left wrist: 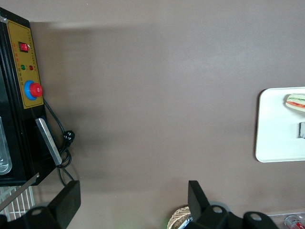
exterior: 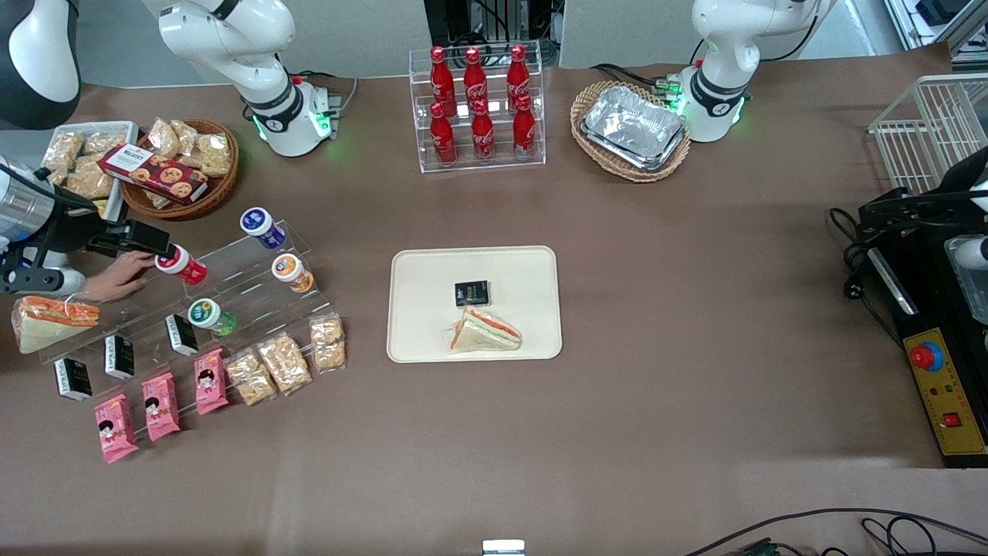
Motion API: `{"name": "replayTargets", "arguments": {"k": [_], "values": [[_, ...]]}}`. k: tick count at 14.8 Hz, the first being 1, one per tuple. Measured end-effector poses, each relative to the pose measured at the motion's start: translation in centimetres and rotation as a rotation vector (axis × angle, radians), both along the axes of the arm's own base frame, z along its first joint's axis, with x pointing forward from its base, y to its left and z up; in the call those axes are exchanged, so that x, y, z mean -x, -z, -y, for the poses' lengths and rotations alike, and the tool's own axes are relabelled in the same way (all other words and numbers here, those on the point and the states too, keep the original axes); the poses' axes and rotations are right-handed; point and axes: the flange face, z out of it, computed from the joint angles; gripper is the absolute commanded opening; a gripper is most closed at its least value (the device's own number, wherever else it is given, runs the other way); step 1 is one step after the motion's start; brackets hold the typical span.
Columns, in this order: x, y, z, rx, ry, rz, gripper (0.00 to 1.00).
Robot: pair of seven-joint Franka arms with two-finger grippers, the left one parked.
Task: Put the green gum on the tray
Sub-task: 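Move the right gripper down to the green-labelled white bottle on the rack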
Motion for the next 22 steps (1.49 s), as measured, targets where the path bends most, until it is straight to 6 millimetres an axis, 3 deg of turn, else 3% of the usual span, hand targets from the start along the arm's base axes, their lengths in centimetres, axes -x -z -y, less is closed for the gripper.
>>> {"name": "replayTargets", "arguments": {"k": [9, 13, 17, 22], "values": [[0.0, 0.1, 0.2, -0.002, -0.014, -0.002, 1.00], [-0.2, 0.9, 1.8, -0.003, -0.103, -0.014, 1.00], [-0.9, 3.0, 2.7, 0.017, -0.173, -0.035, 1.00], [-1.6, 7.6, 2.5, 0.014, -0.225, -0.024, 1.00]]}}
